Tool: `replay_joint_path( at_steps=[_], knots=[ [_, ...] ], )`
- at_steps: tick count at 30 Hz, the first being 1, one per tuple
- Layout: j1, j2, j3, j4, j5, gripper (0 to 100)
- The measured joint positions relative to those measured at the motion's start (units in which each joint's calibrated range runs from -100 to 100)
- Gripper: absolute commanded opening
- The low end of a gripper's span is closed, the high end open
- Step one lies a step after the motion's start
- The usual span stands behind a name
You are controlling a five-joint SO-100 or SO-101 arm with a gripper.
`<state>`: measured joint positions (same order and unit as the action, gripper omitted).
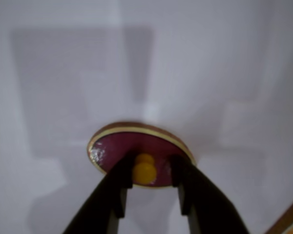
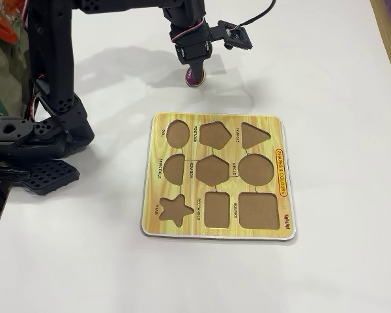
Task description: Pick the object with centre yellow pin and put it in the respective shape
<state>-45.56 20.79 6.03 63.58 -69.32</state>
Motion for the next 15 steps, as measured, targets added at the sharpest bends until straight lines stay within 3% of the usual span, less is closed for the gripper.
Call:
replay_joint_path(
  at_steps=[15],
  knots=[
    [0.00, -0.09, 1.08, -0.51, 0.10, 6]
  ],
)
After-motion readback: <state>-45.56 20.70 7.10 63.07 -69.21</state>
